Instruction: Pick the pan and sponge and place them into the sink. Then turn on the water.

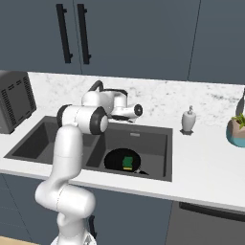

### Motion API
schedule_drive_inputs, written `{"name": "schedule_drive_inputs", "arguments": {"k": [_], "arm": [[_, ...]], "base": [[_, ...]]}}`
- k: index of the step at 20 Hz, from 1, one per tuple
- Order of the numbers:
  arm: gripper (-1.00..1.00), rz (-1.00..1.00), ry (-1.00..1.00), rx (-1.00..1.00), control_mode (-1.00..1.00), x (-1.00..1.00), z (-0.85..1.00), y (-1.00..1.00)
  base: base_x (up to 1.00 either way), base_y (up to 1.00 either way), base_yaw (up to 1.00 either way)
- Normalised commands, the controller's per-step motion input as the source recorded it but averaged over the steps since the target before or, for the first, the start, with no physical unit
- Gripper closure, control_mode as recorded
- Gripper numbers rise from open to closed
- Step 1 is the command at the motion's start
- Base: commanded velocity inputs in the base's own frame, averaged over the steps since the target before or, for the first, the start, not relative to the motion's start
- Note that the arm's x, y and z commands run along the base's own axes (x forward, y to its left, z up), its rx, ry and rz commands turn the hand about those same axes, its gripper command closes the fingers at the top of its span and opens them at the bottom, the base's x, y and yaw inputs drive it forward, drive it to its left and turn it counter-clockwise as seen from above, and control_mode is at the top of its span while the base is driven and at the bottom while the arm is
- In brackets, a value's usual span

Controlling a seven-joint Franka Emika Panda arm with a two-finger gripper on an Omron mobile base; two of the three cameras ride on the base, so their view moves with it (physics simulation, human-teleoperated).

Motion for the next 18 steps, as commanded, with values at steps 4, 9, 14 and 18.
{"name": "schedule_drive_inputs", "arguments": {"k": [4,9,14,18], "arm": [[1.0,-0.02,0.0,0.0,-1.0,0.15,-0.01,0.09],[1.0,-0.11,0.0,0.08,-1.0,0.34,-0.04,0.1],[1.0,-0.2,0.0,0.23,-1.0,0.48,0.0,0.04],[1.0,-0.19,0.02,0.27,-1.0,0.53,0.0,0.0]], "base": [[0.0,0.0,0.0],[0.0,0.0,0.0],[0.0,0.0,0.0],[0.0,0.0,0.0]]}}
